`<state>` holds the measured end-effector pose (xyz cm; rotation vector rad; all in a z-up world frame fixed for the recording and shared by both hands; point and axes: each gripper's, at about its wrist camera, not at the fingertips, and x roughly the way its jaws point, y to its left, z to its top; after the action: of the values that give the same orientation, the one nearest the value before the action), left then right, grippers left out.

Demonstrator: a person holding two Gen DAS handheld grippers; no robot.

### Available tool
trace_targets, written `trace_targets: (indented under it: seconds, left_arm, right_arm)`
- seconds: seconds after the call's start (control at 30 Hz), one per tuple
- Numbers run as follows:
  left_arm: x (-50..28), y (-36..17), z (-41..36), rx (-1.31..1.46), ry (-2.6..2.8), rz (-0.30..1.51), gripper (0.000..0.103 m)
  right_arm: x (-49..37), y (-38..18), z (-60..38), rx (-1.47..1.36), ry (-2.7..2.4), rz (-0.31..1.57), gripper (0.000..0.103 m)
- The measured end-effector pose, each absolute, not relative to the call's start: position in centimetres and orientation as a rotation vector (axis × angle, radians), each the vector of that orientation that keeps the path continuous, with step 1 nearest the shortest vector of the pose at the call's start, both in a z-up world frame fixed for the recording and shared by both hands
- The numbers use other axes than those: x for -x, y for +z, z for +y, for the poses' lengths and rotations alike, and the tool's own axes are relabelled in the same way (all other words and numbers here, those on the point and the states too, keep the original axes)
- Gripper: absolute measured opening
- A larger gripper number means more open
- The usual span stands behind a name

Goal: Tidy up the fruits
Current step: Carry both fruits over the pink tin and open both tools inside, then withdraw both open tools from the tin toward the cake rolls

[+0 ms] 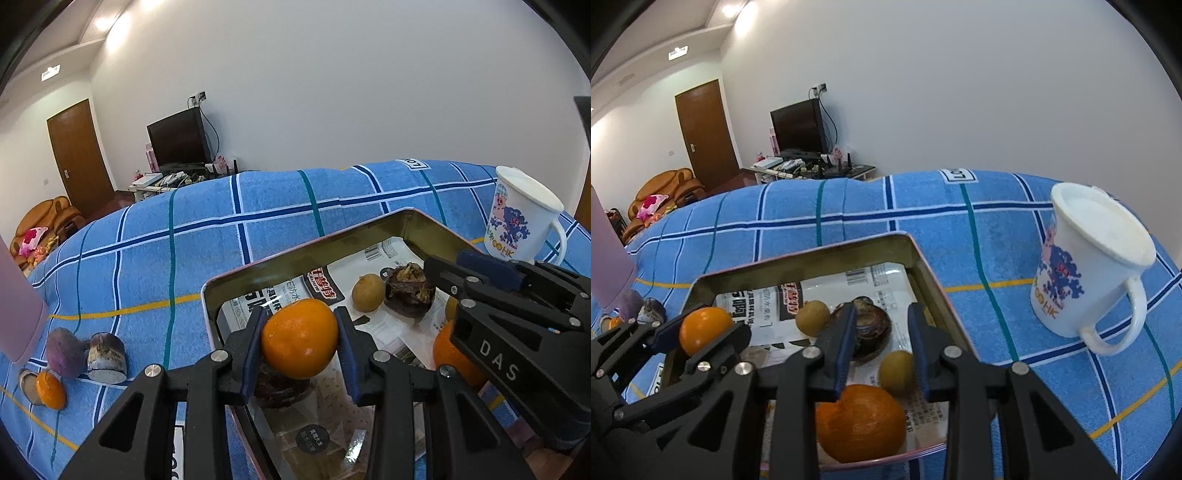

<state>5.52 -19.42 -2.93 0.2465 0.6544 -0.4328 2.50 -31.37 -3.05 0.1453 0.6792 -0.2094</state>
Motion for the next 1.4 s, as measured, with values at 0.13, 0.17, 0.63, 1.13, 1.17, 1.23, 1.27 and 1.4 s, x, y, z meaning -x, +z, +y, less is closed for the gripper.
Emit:
trace_targets:
  seconds: [0.13, 0.17, 0.63, 1.13, 1.17, 1.23, 1.27, 1.4]
  left_arm:
    - [-5.1, -2.6, -19.1, -0.237, -0.415, 0.630, 0.041]
    - [-4.8, -2.4, -18.9, -0.232, -0.412, 0.614, 0.043]
    - [-4.1, -0.1, -15.1, -0.139, -0.242, 0.438, 0.086]
    - [-3.8, 0.3, -13.1, -0.103, -0.139, 0.395, 0.086]
    - [-3.9, 0.3, -13.0, -0.103, -0.130, 0.395, 0.086]
    - [-4.0, 0.2, -12.9, -0.108, -0.118, 0.396, 0.086]
    - [-4.1, 0.1, -12.9, -0.111, -0.110, 0.397, 0.086]
    - [-4.1, -0.1, -12.8, -0.123, -0.091, 0.394, 0.086]
  right_arm:
    - [-1.4, -2.1, -31.0, -0.146, -0.215, 0.602, 0.089]
    - [-1.1, -1.7, -30.9, -0.141, -0.217, 0.575, 0.092]
    - [1.2, 0.2, -32.6, -0.223, -0.322, 0.419, 0.103]
    - [2.0, 0.5, -32.2, -0.187, -0.440, 0.366, 0.103]
    - [2.0, 0.5, -32.0, -0.179, -0.440, 0.367, 0.103]
    - [2.0, 0.5, -31.6, -0.171, -0.440, 0.365, 0.103]
    - [2.1, 0.5, -31.2, -0.168, -0.441, 0.363, 0.103]
    - [2.1, 0.5, -30.4, -0.156, -0.433, 0.349, 0.103]
